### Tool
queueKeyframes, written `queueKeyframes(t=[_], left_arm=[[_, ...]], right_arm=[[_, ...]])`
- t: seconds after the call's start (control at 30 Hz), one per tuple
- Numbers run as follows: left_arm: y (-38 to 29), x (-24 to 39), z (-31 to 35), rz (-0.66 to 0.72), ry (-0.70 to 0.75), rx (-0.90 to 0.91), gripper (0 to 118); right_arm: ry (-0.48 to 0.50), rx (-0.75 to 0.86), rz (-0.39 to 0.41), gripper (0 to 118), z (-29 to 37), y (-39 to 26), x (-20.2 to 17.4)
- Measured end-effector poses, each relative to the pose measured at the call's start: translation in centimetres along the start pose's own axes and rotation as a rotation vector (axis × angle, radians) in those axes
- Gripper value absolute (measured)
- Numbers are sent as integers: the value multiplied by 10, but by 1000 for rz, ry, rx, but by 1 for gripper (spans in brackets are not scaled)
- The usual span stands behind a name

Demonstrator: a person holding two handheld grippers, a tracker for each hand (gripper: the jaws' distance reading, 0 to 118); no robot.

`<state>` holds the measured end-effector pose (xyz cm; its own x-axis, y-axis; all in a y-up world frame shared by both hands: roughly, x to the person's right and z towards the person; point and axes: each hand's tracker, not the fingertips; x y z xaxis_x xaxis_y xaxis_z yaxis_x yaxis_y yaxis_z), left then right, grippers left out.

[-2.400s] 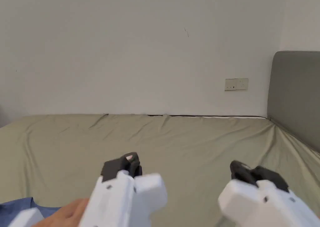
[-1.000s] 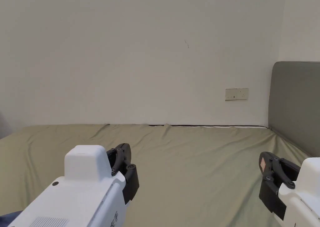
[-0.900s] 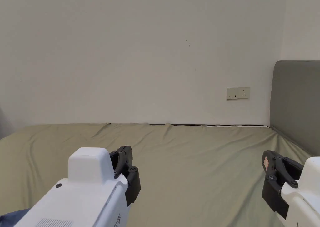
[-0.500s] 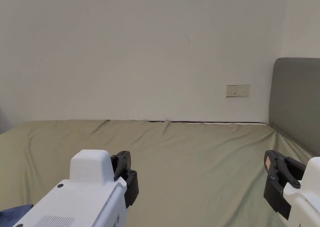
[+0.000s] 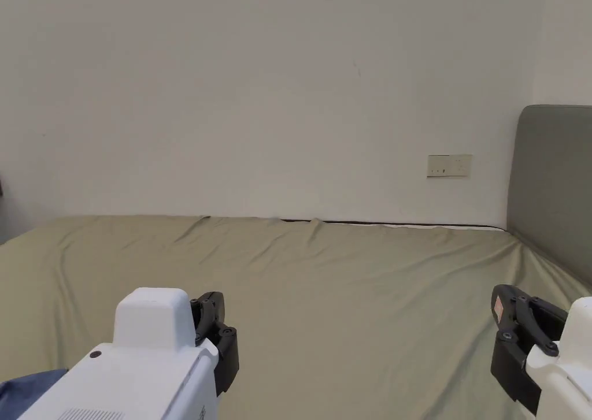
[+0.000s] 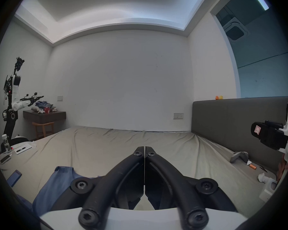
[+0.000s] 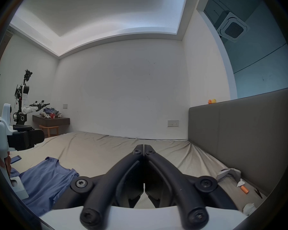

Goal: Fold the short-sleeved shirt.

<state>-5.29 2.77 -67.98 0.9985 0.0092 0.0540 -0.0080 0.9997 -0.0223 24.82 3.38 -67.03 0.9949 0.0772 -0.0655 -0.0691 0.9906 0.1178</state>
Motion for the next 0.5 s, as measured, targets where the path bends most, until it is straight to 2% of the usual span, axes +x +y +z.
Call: queueKeyframes(t=[0.13, 0.3, 0.4, 0.47, 0.5], left_arm=[[-4, -42, 26, 19, 118, -32, 0], [-6, -111, 76, 33, 352, -57, 0], [-7, -140, 96, 48, 427, -76, 0], [-9, -151, 97, 48, 430, -95, 0], [-10, -157, 94, 55, 432, -117, 6]], right_arm=[[138, -1, -23, 0, -17, 0, -46], [377, -7, -58, 0, -38, 0, -135], [478, -11, -76, 0, -44, -2, -174], [511, -23, -80, 0, -47, -5, -190], [511, -16, -69, 0, -49, -6, -194]])
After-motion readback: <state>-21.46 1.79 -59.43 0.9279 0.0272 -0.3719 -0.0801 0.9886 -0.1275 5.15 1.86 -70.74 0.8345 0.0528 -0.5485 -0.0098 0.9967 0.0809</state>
